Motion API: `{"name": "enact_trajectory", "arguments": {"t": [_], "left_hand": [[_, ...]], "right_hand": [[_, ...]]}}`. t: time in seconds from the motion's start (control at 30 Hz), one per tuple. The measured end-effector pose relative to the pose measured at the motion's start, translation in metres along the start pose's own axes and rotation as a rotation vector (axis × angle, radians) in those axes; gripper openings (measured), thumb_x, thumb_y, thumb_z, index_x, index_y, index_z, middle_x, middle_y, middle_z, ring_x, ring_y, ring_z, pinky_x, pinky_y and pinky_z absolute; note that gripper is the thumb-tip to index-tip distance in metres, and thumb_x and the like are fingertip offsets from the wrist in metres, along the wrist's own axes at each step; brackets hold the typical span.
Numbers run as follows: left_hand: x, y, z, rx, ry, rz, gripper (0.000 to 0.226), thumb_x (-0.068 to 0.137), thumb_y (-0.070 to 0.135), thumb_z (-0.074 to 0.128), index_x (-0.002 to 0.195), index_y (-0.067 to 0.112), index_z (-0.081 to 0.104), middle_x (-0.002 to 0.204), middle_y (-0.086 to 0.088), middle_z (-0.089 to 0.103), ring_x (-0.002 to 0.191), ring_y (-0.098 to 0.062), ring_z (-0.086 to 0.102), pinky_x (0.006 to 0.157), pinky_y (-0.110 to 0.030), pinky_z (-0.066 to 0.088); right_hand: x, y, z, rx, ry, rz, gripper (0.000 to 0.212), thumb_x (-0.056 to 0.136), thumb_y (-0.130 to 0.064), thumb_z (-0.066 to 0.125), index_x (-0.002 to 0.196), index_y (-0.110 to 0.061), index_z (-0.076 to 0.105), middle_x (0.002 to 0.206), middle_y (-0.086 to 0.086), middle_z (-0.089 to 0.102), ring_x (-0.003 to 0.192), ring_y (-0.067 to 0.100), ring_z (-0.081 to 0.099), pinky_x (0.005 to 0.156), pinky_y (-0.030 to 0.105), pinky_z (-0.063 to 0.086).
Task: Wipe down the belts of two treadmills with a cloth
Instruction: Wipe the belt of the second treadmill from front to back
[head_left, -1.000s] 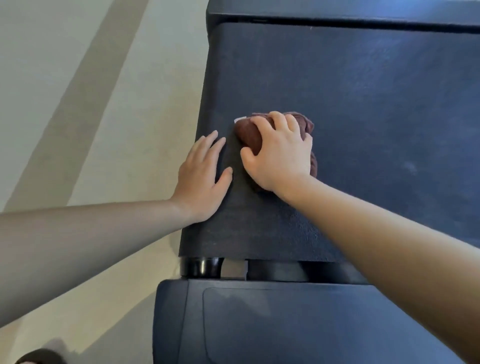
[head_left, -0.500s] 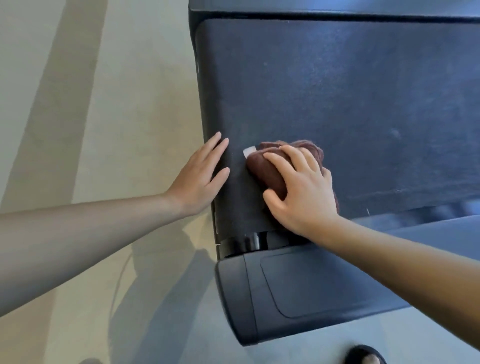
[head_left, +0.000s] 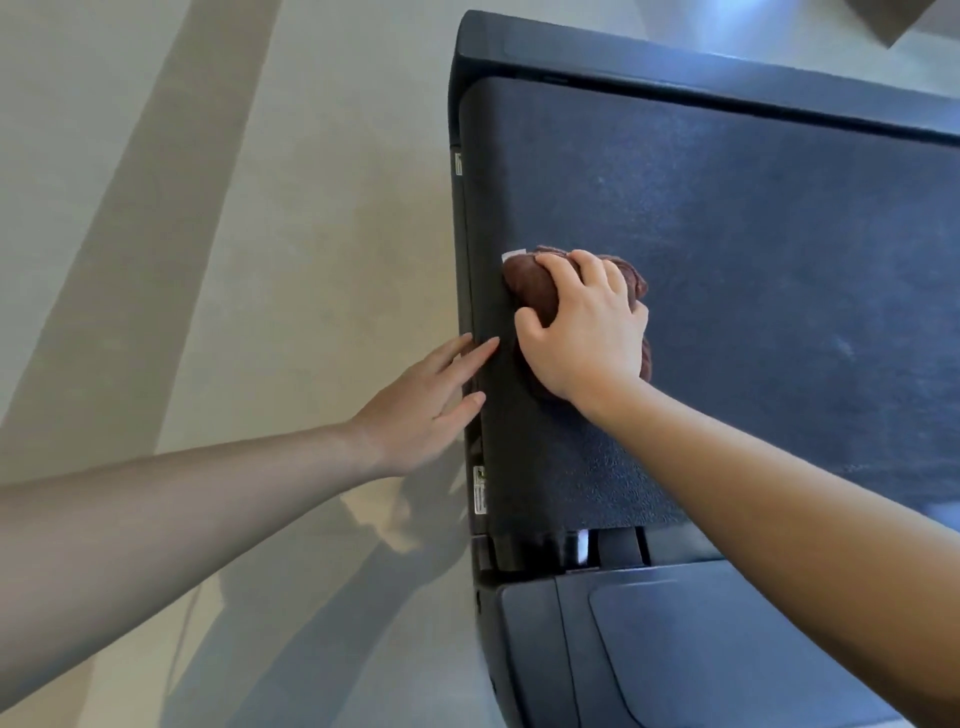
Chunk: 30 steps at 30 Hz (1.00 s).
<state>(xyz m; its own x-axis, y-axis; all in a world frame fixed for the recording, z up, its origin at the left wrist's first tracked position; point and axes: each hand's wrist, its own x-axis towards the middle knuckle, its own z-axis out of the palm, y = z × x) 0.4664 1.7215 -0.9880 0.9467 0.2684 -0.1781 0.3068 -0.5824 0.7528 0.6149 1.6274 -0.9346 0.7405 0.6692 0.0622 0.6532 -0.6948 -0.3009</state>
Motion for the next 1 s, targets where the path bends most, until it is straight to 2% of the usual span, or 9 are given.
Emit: {"name": "enact_trajectory", "arguments": {"t": [0.13, 0.27, 0.4, 0.6, 0.67, 0.77, 0.87, 1.0], "left_hand": [[0.015, -0.02, -0.008, -0.095, 0.074, -0.046, 0.052, 0.1, 0.033, 0.034, 0.149, 0.03, 0.016, 0.158, 0.005, 0.014, 0.143, -0.004, 0.01, 0.109, -0.014, 0.004], [0.037, -0.036, -0.016, -0.163, 0.086, -0.083, 0.049, 0.101, 0.033, 0.033, 0.148, 0.021, 0.026, 0.155, 0.003, 0.025, 0.142, -0.009, 0.019, 0.111, -0.02, 0.011], [0.06, -0.043, -0.02, -0.303, 0.148, -0.2, 0.047, 0.1, 0.033, 0.035, 0.145, 0.019, 0.032, 0.15, 0.001, 0.036, 0.137, -0.014, 0.032, 0.107, -0.025, 0.023], [0.071, -0.066, -0.031, -0.297, 0.175, -0.222, 0.043, 0.1, 0.031, 0.037, 0.14, 0.018, 0.04, 0.143, -0.001, 0.045, 0.131, -0.015, 0.041, 0.101, -0.024, 0.03], [0.072, -0.076, -0.037, -0.216, 0.166, -0.226, 0.043, 0.099, 0.031, 0.039, 0.139, 0.016, 0.041, 0.142, -0.003, 0.046, 0.13, -0.017, 0.042, 0.101, -0.026, 0.031], [0.074, -0.095, -0.042, 0.045, 0.154, -0.224, 0.046, 0.098, 0.031, 0.041, 0.139, 0.013, 0.041, 0.144, -0.007, 0.043, 0.132, -0.024, 0.039, 0.107, -0.035, 0.032], [0.081, -0.115, -0.042, 0.23, 0.145, -0.265, 0.046, 0.097, 0.033, 0.041, 0.139, 0.014, 0.042, 0.145, -0.006, 0.041, 0.133, -0.027, 0.037, 0.104, -0.044, 0.037], [0.097, -0.129, -0.041, 0.354, 0.187, -0.279, 0.048, 0.097, 0.036, 0.041, 0.14, 0.016, 0.041, 0.151, -0.005, 0.032, 0.14, -0.024, 0.027, 0.108, -0.048, 0.03]], "right_hand": [[-0.033, 0.0, -0.006, 0.018, -0.022, 0.001, 0.055, 0.087, -0.042, 0.05, 0.14, -0.035, 0.039, 0.149, -0.006, 0.034, 0.139, 0.02, 0.024, 0.111, 0.056, 0.024], [-0.06, -0.008, -0.005, -0.038, -0.044, 0.01, 0.061, 0.08, -0.048, 0.043, 0.14, -0.036, 0.038, 0.149, -0.008, 0.033, 0.14, 0.017, 0.022, 0.111, 0.055, 0.025], [-0.024, -0.016, 0.0, -0.042, -0.007, 0.069, 0.057, 0.08, -0.048, 0.044, 0.136, -0.038, 0.042, 0.145, -0.011, 0.037, 0.137, 0.016, 0.026, 0.111, 0.054, 0.026], [0.046, -0.019, 0.011, -0.019, 0.069, 0.163, 0.052, 0.085, -0.046, 0.049, 0.137, -0.038, 0.043, 0.145, -0.008, 0.039, 0.139, 0.019, 0.027, 0.111, 0.054, 0.025], [0.062, -0.02, 0.013, -0.016, 0.074, 0.151, 0.052, 0.085, -0.046, 0.048, 0.136, -0.038, 0.044, 0.144, -0.008, 0.04, 0.139, 0.018, 0.026, 0.111, 0.053, 0.025], [0.085, -0.022, 0.015, -0.003, 0.084, 0.139, 0.051, 0.085, -0.046, 0.048, 0.135, -0.037, 0.045, 0.143, -0.007, 0.041, 0.137, 0.019, 0.028, 0.109, 0.054, 0.025], [0.109, -0.027, 0.018, 0.022, 0.1, 0.13, 0.049, 0.086, -0.046, 0.047, 0.134, -0.036, 0.047, 0.141, -0.006, 0.043, 0.135, 0.02, 0.031, 0.109, 0.055, 0.027], [0.141, -0.03, 0.023, 0.038, 0.106, 0.128, 0.05, 0.086, -0.046, 0.048, 0.134, -0.035, 0.047, 0.143, -0.004, 0.042, 0.134, 0.022, 0.032, 0.109, 0.055, 0.026]]}}
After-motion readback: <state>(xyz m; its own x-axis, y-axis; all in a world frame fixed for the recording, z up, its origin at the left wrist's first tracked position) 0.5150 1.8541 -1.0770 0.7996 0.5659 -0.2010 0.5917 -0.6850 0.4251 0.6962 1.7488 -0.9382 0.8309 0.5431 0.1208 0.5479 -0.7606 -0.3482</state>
